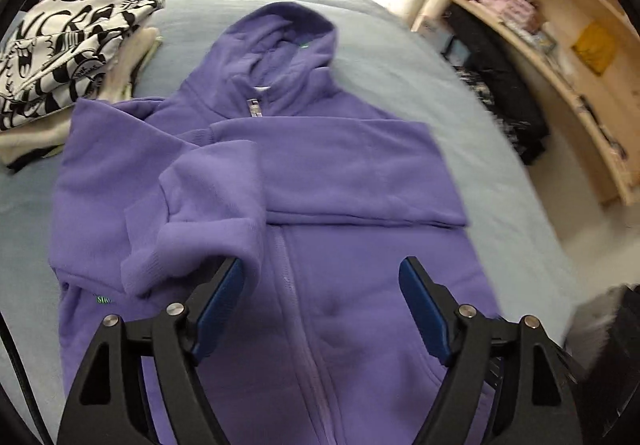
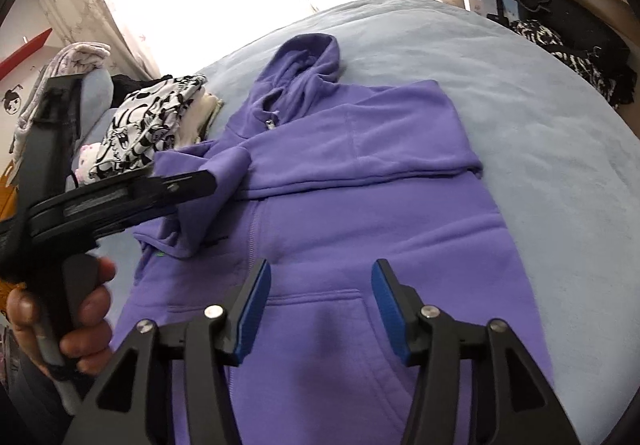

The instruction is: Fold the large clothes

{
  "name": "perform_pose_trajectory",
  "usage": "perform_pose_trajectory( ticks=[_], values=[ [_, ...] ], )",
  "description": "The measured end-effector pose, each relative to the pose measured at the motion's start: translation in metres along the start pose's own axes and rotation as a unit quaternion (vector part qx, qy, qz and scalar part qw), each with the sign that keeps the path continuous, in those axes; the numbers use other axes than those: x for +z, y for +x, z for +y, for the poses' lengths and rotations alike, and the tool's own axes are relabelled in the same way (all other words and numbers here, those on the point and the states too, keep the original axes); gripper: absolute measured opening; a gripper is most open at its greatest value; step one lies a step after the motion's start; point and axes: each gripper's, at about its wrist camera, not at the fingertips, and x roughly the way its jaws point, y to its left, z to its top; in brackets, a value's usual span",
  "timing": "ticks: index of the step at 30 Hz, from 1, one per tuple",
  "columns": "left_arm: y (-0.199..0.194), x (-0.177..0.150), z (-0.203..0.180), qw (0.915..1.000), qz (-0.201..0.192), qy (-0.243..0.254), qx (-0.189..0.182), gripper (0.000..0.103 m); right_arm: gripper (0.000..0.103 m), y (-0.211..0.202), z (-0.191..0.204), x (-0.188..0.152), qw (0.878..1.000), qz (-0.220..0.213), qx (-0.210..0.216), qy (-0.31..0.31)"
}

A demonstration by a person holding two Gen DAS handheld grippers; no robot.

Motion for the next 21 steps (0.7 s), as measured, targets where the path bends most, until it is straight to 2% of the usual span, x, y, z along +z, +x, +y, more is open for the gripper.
perform_pose_trajectory(
  ticks=[1, 5, 9, 14, 18, 20, 21],
  values=[
    [-0.009, -0.003, 0.001, 0.9999, -0.002, 0.005, -0.009, 0.079, 0.054, 0.000, 0.004, 0.001, 1.000, -0.001, 0.002, -0.004],
    [-0.043, -0.016, 0.008, 0.9994, -0.028, 0.021, -0.004, 0.079, 0.056, 0.005, 0.022, 0.005, 1.000, 0.002, 0.007, -0.030],
    [-0.072, -0.035, 0.036, 0.9972, -0.059, 0.015, 0.043, 0.079, 0.057, 0.015, 0.040, 0.014, 0.998, 0.008, 0.013, -0.056],
    [-0.082, -0.053, 0.079, 0.9938, -0.066, -0.021, 0.087, 0.079, 0.057, 0.035, 0.074, 0.025, 0.993, 0.007, 0.017, -0.117],
    [-0.079, -0.068, 0.115, 0.9885, -0.058, -0.057, 0.128, 0.079, 0.057, 0.053, 0.113, 0.027, 0.979, -0.001, 0.022, -0.205],
    [-0.075, -0.074, 0.129, 0.9871, -0.053, -0.077, 0.130, 0.079, 0.057, 0.059, 0.134, 0.024, 0.966, -0.009, 0.013, -0.257],
    [-0.075, -0.078, 0.140, 0.9862, -0.050, -0.093, 0.128, 0.079, 0.057, 0.063, 0.146, 0.021, 0.955, -0.001, 0.017, -0.297]
  ],
)
